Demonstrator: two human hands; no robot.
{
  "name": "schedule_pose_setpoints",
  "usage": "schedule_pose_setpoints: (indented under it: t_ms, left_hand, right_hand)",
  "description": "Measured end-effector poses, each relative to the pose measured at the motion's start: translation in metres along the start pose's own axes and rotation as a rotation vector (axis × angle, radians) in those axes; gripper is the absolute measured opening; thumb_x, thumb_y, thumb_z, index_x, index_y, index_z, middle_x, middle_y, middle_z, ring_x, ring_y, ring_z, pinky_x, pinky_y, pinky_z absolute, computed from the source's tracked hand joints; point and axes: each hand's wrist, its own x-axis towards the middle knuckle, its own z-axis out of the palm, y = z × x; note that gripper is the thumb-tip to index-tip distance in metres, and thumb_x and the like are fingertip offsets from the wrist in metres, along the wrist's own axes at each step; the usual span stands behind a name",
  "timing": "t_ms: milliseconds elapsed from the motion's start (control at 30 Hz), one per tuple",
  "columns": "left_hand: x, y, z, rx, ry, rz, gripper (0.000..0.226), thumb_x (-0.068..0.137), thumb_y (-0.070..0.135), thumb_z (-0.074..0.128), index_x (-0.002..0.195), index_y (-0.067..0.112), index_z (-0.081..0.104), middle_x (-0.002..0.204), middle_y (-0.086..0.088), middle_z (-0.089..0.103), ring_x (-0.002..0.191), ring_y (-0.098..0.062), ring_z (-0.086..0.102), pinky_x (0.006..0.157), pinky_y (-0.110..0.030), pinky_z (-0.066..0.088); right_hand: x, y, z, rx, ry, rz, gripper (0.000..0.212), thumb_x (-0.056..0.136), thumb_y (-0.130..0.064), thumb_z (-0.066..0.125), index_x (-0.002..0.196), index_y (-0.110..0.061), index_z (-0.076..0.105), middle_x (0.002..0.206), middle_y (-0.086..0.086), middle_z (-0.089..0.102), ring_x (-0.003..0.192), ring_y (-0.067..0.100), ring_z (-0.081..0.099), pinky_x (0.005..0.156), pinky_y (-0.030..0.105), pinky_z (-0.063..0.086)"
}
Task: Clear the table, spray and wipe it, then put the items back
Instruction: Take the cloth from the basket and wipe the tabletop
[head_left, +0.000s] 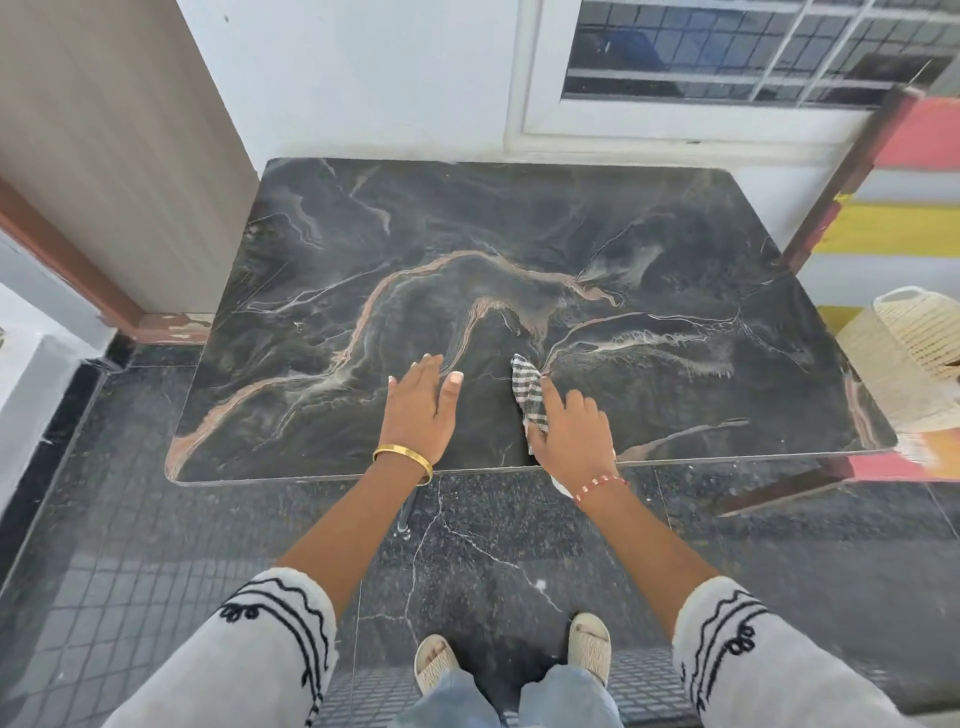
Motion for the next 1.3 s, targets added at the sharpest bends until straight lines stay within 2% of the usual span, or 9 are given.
schedule_pose_setpoints:
  t_ms: [67, 133, 233, 300, 400, 500, 667, 967, 1300]
  left_hand:
    - [0.002, 0.003, 0.003, 0.01, -0.013, 0.019, 0.051, 0.097, 0.036, 0.024, 0.139, 0.01, 0.034, 0.149, -0.012, 0.032, 0.141, -0.024, 0.024, 0.117, -0.043, 0.004]
    - [0.006, 0.004, 0.004, 0.015, -0.018, 0.024, 0.05, 0.097, 0.036, 0.024, 0.139, 0.01, 0.033, 0.15, -0.011, 0.031, 0.141, -0.023, 0.023, 0.117, -0.042, 0.004]
    - [0.012, 0.005, 0.004, 0.02, -0.017, 0.024, 0.05, 0.097, 0.036, 0.025, 0.139, 0.01, 0.033, 0.15, -0.011, 0.031, 0.141, -0.023, 0.023, 0.117, -0.042, 0.003]
    - [0.014, 0.006, 0.004, 0.019, -0.016, 0.03, 0.05, 0.097, 0.036, 0.025, 0.139, 0.01, 0.033, 0.15, -0.01, 0.031, 0.141, -0.023, 0.023, 0.117, -0.041, 0.003]
    - [0.016, 0.006, 0.007, 0.029, -0.027, 0.046, 0.051, 0.097, 0.037, 0.025, 0.139, 0.01, 0.033, 0.15, -0.01, 0.032, 0.141, -0.023, 0.023, 0.117, -0.041, 0.003]
    - [0.016, 0.007, 0.014, 0.041, -0.05, 0.049, 0.052, 0.097, 0.038, 0.024, 0.14, 0.01, 0.033, 0.149, -0.01, 0.032, 0.141, -0.023, 0.023, 0.117, -0.042, 0.004]
    - [0.014, 0.008, 0.022, 0.053, -0.067, 0.067, 0.052, 0.097, 0.038, 0.025, 0.139, 0.01, 0.033, 0.149, -0.01, 0.033, 0.141, -0.023, 0.024, 0.117, -0.042, 0.005]
    - [0.019, -0.022, 0.011, 0.151, -0.047, 0.058, 0.052, 0.096, 0.038, 0.028, 0.139, 0.01, 0.032, 0.149, -0.011, 0.032, 0.141, -0.023, 0.023, 0.117, -0.042, 0.006]
    - [0.014, -0.089, -0.038, 0.132, 0.112, -0.107, 0.053, 0.096, 0.037, 0.028, 0.14, 0.007, 0.032, 0.149, -0.012, 0.031, 0.141, -0.024, 0.023, 0.116, -0.041, 0.006]
  right_hand:
    - [0.006, -0.001, -0.004, 0.267, -0.003, 0.041, 0.053, 0.09, -0.028, 0.051, 0.139, -0.015, 0.033, 0.111, 0.011, 0.057, 0.099, 0.028, 0.056, 0.081, 0.033, 0.045]
    - [0.019, 0.0, -0.019, 0.826, -0.085, 0.188, 0.036, 0.086, -0.018, 0.058, 0.119, -0.016, 0.045, 0.091, -0.001, 0.059, 0.072, 0.016, 0.057, 0.062, 0.017, 0.045]
    - [0.028, 0.006, -0.041, 1.522, -0.27, 0.411, 0.016, 0.085, -0.012, 0.062, 0.092, -0.019, 0.049, 0.081, -0.001, 0.054, 0.063, 0.011, 0.051, 0.06, 0.022, 0.044]
    - [0.034, 0.013, -0.046, 1.331, -0.255, 0.469, 0.008, 0.085, -0.014, 0.061, 0.091, -0.016, 0.057, 0.086, 0.002, 0.059, 0.074, 0.014, 0.056, 0.067, 0.026, 0.049]
    - [0.035, 0.023, -0.041, 0.69, 0.099, 0.531, 0.023, 0.087, -0.017, 0.054, 0.106, -0.011, 0.065, 0.112, 0.013, 0.06, 0.102, 0.032, 0.057, 0.092, 0.037, 0.045]
    - [0.031, 0.013, -0.037, 0.518, 0.345, 0.262, 0.031, 0.089, -0.026, 0.052, 0.112, -0.007, 0.062, 0.116, 0.017, 0.057, 0.109, 0.036, 0.052, 0.094, 0.041, 0.038]
    - [0.027, -0.005, 0.009, 0.096, -0.033, -0.135, 0.071, 0.092, -0.055, 0.035, 0.148, -0.013, 0.02, 0.157, 0.014, 0.015, 0.146, 0.03, 0.009, 0.119, 0.045, 0.005]
    - [0.042, -0.049, 0.038, 0.096, 0.055, 0.246, 0.072, 0.09, -0.057, 0.028, 0.149, -0.018, 0.015, 0.154, 0.023, 0.016, 0.142, 0.042, 0.014, 0.112, 0.06, 0.012]
    - [0.075, -0.175, 0.037, 0.164, 0.032, 0.03, 0.073, 0.091, -0.054, 0.027, 0.149, -0.014, 0.011, 0.154, 0.026, 0.01, 0.142, 0.045, 0.008, 0.114, 0.059, 0.006]
